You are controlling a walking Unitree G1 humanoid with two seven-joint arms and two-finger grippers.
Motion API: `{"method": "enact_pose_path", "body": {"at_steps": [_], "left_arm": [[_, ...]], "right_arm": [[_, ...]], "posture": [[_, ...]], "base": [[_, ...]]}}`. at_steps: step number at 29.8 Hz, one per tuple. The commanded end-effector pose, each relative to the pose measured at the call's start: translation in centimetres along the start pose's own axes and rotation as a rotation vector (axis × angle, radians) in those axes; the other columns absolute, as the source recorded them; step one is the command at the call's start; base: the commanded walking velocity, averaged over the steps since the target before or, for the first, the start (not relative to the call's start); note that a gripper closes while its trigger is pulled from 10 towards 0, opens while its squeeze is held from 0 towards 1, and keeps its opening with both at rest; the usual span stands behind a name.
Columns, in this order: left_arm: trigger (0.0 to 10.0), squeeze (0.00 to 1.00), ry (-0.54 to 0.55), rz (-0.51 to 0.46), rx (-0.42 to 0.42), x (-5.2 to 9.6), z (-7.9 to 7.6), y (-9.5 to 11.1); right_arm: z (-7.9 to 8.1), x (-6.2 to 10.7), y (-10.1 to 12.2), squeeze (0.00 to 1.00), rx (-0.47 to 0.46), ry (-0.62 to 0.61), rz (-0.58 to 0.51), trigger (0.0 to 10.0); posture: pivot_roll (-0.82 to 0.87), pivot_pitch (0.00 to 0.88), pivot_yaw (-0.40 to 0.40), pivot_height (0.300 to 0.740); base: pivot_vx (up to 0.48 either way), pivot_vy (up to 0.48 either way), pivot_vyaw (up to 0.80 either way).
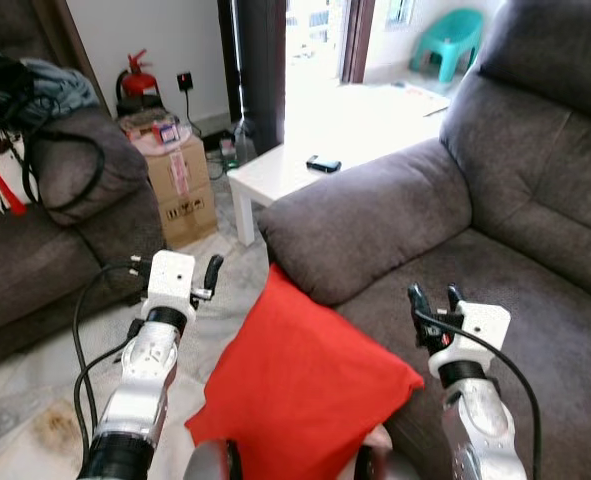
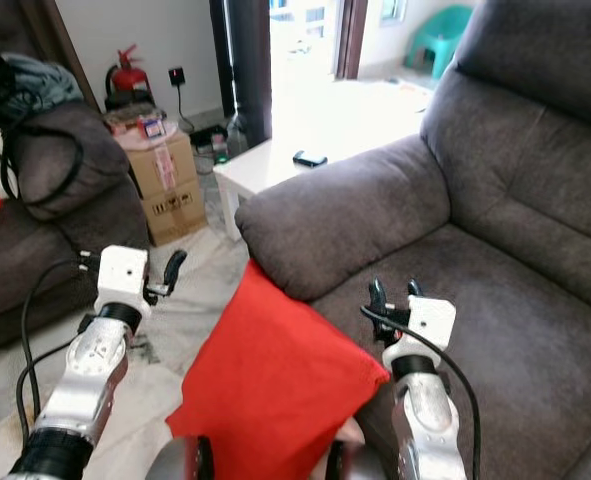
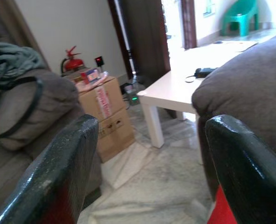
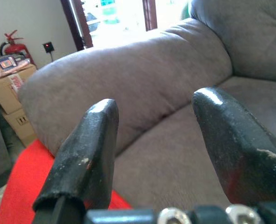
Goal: Move the pillow to the sofa from floor
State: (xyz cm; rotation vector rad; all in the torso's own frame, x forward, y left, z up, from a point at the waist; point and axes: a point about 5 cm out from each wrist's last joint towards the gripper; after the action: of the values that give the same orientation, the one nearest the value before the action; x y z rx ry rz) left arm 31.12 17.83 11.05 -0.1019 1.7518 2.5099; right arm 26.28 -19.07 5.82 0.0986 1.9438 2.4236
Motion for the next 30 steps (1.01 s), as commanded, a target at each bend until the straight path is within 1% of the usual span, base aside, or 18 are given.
{"method": "enact_pose_path", "body": {"at_steps": [1,5,11,19,21,28,30], "left_arm": [[10.0,0.0,0.033,0.002,-0.018,0.29,0.76,-0.26],[10.0,0.0,0.05,0.0,-0.021,0.34,0.99,-0.21],[10.0,0.0,0.049,0.002,-0.021,0.32,0.7,-0.3],[10.0,0.0,0.05,0.001,-0.017,0.28,0.66,-0.29],[10.0,0.0,0.053,0.0,-0.017,0.23,0.68,-0.28],[10.0,0.0,0.049,-0.001,-0.013,0.22,0.41,-0.3],[10.0,0.0,0.048,-0.001,-0.011,0.21,0.32,-0.27]], "right_arm": [[-0.34,0.23,-0.37,0.0,-0.016,-0.017,0.006,10.0],[-0.36,0.4,-0.62,0.0,-0.023,-0.021,0.011,10.0],[-0.18,0.23,-0.44,0.0,-0.032,-0.015,-0.012,10.0],[-0.21,0.14,-0.55,0.0,-0.032,-0.003,0.007,10.0],[-0.09,0.07,-0.63,0.0,-0.043,0.022,0.018,10.0],[0.04,-0.03,-0.46,0.0,-0.041,0.05,0.017,10.0],[0.03,-0.1,-0.28,0.0,-0.034,0.057,0.009,10.0]], "posture": [[-0.01,0.0,-0.002,0.612],[0.0,0.0,-0.001,0.612],[-0.01,0.0,0.001,0.612],[-0.01,0.0,0.0,0.612],[-0.02,0.0,0.0,0.612],[-0.02,0.0,-0.005,0.574],[-0.01,0.0,-0.01,0.574]], "base": [[0.0,0.0,0.0],[0.0,0.0,0.0],[0.0,0.0,0.0],[0.0,0.0,0.0],[0.0,0.0,0.0],[0.0,0.0,0.0],[0.0,0.0,0.0]]}}
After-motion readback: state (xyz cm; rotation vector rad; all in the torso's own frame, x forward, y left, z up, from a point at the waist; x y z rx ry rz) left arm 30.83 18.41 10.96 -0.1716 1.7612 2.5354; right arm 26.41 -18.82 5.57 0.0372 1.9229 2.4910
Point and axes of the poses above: a point about 5 cm out from each wrist's last joint towards the gripper, its own x axis pointing back from the gripper into the wrist, its own y axis along the axis of the wrist's last joint, z = x × y, and after that the axes turned 7 degrees about -x, right-handed
